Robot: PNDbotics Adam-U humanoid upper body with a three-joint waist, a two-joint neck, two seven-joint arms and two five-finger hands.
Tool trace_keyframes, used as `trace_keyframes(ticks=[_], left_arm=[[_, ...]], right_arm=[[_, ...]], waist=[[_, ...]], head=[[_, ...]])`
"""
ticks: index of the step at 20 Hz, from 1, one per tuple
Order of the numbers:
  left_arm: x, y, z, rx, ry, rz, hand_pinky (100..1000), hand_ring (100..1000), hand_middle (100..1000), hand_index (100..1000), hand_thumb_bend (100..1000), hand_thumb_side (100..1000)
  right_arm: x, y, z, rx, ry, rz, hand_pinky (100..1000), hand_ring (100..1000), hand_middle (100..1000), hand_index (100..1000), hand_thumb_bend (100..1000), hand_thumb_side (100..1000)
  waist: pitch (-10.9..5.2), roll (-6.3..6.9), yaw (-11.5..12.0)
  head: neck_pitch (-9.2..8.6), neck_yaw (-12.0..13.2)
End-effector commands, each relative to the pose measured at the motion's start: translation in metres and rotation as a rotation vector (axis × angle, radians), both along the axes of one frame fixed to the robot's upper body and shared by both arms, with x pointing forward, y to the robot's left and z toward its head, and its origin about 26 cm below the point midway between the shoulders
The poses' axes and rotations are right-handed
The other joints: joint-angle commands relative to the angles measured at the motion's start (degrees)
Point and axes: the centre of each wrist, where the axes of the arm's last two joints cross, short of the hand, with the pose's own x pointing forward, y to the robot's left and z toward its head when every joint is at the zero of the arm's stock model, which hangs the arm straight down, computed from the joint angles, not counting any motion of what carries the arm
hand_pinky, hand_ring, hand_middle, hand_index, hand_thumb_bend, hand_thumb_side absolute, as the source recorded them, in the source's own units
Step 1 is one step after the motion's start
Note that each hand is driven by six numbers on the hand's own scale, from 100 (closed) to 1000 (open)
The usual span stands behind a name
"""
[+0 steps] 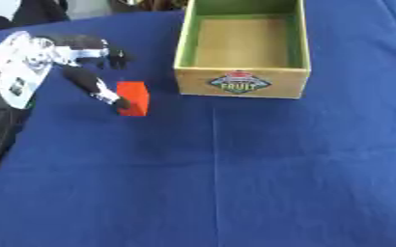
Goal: Pick up objects on the table and place them in the box.
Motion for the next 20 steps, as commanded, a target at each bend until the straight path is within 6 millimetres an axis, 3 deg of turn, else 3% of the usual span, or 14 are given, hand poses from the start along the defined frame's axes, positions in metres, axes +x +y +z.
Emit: trace_keyframes(ticks=[1, 9, 20], left_arm=[[-0.003, 0.001, 0.012, 0.145, 0.030, -0.098, 726, 804, 774, 978, 774, 705], [-0.003, -0.007, 0.011, 0.202, -0.016, -0.095, 725, 803, 775, 955, 745, 701], [0.000, -0.014, 0.001, 0.215, -0.098, -0.121, 672, 742, 715, 883, 636, 670]], right_arm=[[-0.004, 0.000, 0.010, -0.009, -0.033, 0.005, 929, 867, 619, 799, 162, 633], [-0.004, 0.000, 0.011, -0.009, -0.037, 0.008, 930, 868, 617, 798, 165, 635], [-0.004, 0.001, 0.011, -0.012, -0.035, 0.015, 931, 869, 614, 795, 172, 637]], waist=[[-0.99, -0.52, 0.0], [-0.64, -0.68, -0.2], [-0.17, -0.91, -0.3]], head=[[-1.24, -0.2], [-1.50, 0.3], [-1.88, 0.6]])
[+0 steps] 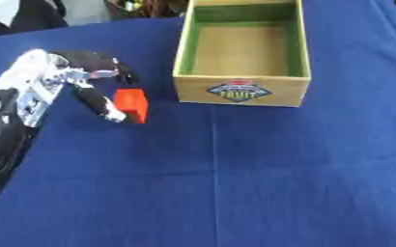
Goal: Pick up objects on the table and place them in the box.
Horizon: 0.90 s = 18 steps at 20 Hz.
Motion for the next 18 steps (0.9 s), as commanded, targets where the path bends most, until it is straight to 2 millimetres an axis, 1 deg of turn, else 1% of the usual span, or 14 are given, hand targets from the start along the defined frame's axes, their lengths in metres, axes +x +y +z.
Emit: trace_keyframes(ticks=[1, 4, 5, 7, 13, 14, 15, 16, 17, 18], left_arm=[[-0.0003, 0.0020, 0.0076, 0.076, 0.008, -0.055, 666, 730, 697, 871, 628, 668], [-0.0001, 0.0010, 0.0066, 0.061, -0.007, -0.068, 642, 684, 625, 824, 598, 655], [0.0000, 0.0008, 0.0063, 0.056, -0.011, -0.071, 642, 684, 625, 824, 598, 655], [-0.0001, 0.0002, 0.0062, 0.044, -0.020, -0.079, 621, 658, 594, 790, 552, 646], [-0.0005, -0.0008, 0.0071, 0.017, -0.045, -0.088, 583, 610, 542, 740, 487, 651], [-0.0005, -0.0009, 0.0070, 0.013, -0.047, -0.088, 564, 586, 511, 714, 444, 650], [-0.0006, -0.0009, 0.0067, 0.006, -0.051, -0.087, 559, 581, 505, 708, 429, 650], [-0.0005, -0.0008, 0.0064, 0.000, -0.055, -0.086, 540, 562, 486, 692, 378, 653], [-0.0005, -0.0008, 0.0061, -0.007, -0.060, -0.083, 534, 556, 481, 687, 370, 656], [-0.0005, -0.0008, 0.0057, -0.014, -0.063, -0.080, 514, 535, 458, 667, 318, 662]], right_arm=[[-0.0038, 0.0004, 0.0085, -0.008, -0.031, 0.011, 931, 869, 614, 795, 171, 637], [-0.0037, 0.0007, 0.0088, -0.008, -0.032, 0.013, 932, 869, 614, 795, 172, 638], [-0.0037, 0.0009, 0.0090, -0.008, -0.033, 0.014, 932, 869, 614, 795, 172, 638], [-0.0037, 0.0012, 0.0091, -0.008, -0.033, 0.016, 932, 869, 614, 795, 173, 638], [-0.0037, 0.0013, 0.0088, -0.009, -0.030, 0.016, 932, 869, 614, 795, 173, 638], [-0.0037, 0.0013, 0.0088, -0.008, -0.030, 0.017, 932, 869, 614, 796, 174, 638], [-0.0037, 0.0014, 0.0088, -0.008, -0.029, 0.017, 932, 869, 614, 796, 174, 638], [-0.0037, 0.0014, 0.0087, -0.008, -0.029, 0.017, 932, 869, 614, 796, 173, 638], [-0.0037, 0.0014, 0.0087, -0.007, -0.029, 0.017, 932, 869, 614, 796, 173, 638], [-0.0037, 0.0013, 0.0087, -0.007, -0.029, 0.017, 932, 869, 614, 796, 174, 638]], waist=[[-1.02, -0.53, 0.0], [-0.93, -0.57, 0.0], [-0.90, -0.60, 0.0], [-0.85, -0.64, 0.0], [-0.85, -0.71, 0.1], [-0.85, -0.72, 0.1], [-0.86, -0.72, 0.1], [-0.86, -0.73, 0.1], [-0.87, -0.75, 0.1], [-0.88, -0.76, 0.1]], head=[[-0.74, 0.2], [-0.78, 0.2], [-0.80, 0.2], [-0.86, 0.2], [-0.84, 0.3], [-0.87, 0.3], [-0.94, 0.3], [-0.97, 0.2], [-0.99, 0.2], [-0.99, 0.2]])
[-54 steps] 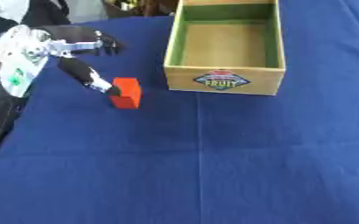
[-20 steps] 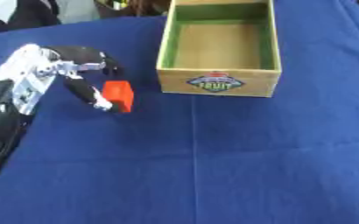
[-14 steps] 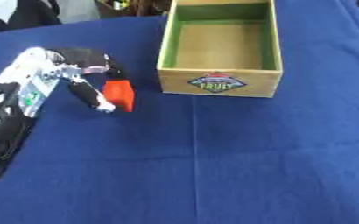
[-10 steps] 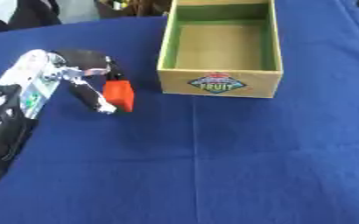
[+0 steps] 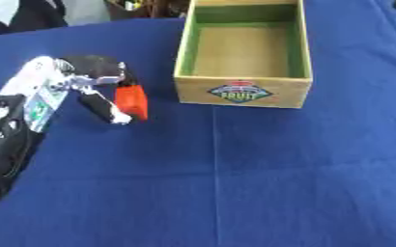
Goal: Pick up objects on the table and place them in the box.
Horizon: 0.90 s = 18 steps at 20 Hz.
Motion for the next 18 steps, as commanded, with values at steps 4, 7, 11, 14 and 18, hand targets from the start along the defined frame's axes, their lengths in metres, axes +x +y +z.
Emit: trace_keyframes(ticks=[4, 7, 11, 14, 18], left_arm=[[-0.003, 0.003, 0.013, -0.034, -0.057, 0.007, 464, 493, 402, 613, 117, 682], [-0.005, 0.002, 0.018, -0.055, -0.087, 0.012, 445, 479, 386, 598, 100, 684], [-0.012, 0.000, 0.030, -0.078, -0.165, 0.010, 398, 451, 349, 563, 100, 680], [-0.021, -0.002, 0.047, -0.104, -0.251, 0.005, 388, 446, 342, 557, 100, 685], [-0.035, -0.001, 0.070, -0.148, -0.351, 0.009, 374, 437, 330, 546, 100, 680]], right_arm=[[-0.004, 0.000, 0.007, -0.005, -0.026, 0.012, 933, 870, 614, 796, 177, 639], [-0.004, 0.000, 0.007, -0.005, -0.023, 0.012, 933, 870, 613, 796, 175, 639], [-0.004, 0.000, 0.006, -0.004, -0.023, 0.010, 933, 870, 613, 797, 172, 638], [-0.004, 0.000, 0.006, -0.003, -0.022, 0.009, 933, 870, 613, 797, 171, 637], [-0.004, -0.001, 0.006, 0.000, -0.024, 0.008, 933, 870, 613, 797, 166, 635]], waist=[[-1.20, -0.50, 0.2], [-1.31, -0.48, 0.3], [-1.42, -0.50, 0.5], [-1.48, -0.46, 0.6], [-1.55, -0.38, 0.7]], head=[[-0.60, 0.3], [-0.55, 0.3], [-0.56, 0.2], [-0.59, 0.1], [-0.79, 0.1]])
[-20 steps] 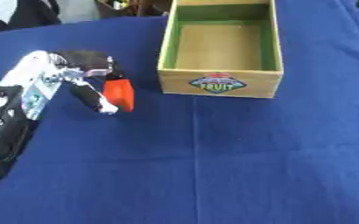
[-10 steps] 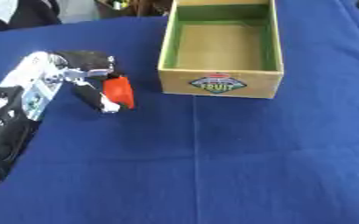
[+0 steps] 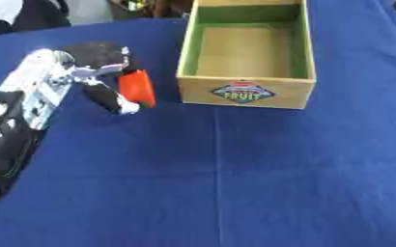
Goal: Pick up objects on the table and place them in the box.
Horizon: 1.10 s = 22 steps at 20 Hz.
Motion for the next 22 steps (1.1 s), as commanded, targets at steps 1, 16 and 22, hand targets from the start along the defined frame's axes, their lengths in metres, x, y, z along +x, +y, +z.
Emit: trace_keyframes(ticks=[1, 16, 22], left_arm=[[-0.016, 0.012, 0.039, -0.042, -0.135, 0.030, 370, 435, 332, 542, 100, 681], [-0.041, -0.011, 0.101, -0.326, -0.398, -0.003, 311, 401, 289, 485, 100, 641], [-0.032, -0.033, 0.111, -0.398, -0.470, -0.040, 301, 388, 276, 467, 100, 632]], right_arm=[[-0.004, 0.000, 0.007, 0.001, -0.028, 0.009, 933, 869, 613, 797, 165, 635], [-0.003, 0.006, 0.013, 0.004, -0.047, 0.042, 934, 870, 611, 797, 152, 630], [-0.003, 0.018, 0.020, 0.018, -0.073, 0.101, 932, 868, 613, 797, 119, 615]], waist=[[-1.51, -0.33, 0.2], [-0.21, 0.82, -2.1], [0.20, 1.74, -5.0]], head=[[-0.89, 0.0], [-3.59, 3.0], [-4.22, 6.6]])
